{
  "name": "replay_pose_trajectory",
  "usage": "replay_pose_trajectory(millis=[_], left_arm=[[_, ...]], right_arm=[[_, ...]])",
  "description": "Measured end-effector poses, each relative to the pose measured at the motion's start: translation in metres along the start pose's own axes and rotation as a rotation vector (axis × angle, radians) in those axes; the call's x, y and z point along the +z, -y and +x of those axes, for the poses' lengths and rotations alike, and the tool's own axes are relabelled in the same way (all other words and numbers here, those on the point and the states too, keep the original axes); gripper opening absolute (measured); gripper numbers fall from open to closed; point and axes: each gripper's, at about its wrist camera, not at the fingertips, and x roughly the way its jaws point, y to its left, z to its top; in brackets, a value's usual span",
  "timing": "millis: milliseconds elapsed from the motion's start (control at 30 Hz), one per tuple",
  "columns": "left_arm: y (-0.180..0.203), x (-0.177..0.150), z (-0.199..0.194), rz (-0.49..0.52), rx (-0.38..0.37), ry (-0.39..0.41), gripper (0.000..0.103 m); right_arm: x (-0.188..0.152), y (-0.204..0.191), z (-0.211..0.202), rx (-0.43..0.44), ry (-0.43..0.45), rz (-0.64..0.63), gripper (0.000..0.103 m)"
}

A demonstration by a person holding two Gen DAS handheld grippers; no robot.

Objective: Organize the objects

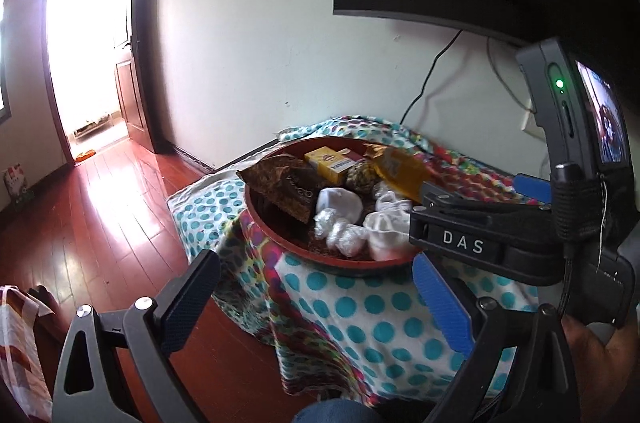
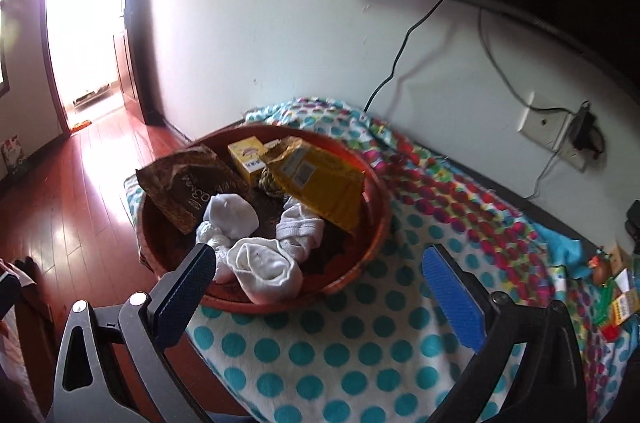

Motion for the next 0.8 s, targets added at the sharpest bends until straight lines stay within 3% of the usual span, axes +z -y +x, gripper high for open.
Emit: replay_pose_trajectory(millis=[133, 333, 800], left_arm=[[0.002, 0.002, -0.017, -0.021, -0.043, -0.013, 0.099], [0.000, 0.004, -0.035, -0.028, -0.038, -0.017, 0.099], [-0.005, 0.005, -0.043, -0.024, 0.006, -0.009, 0.099]], right_arm=[[0.000, 0.005, -0.030, -0.008, 0.044, 0.012, 0.103], [0.005, -0.005, -0.057, -0.003, 0.086, -0.009, 0.103], [0.005, -0.022, -0.069, -0.007, 0.106, -0.065, 0.103]])
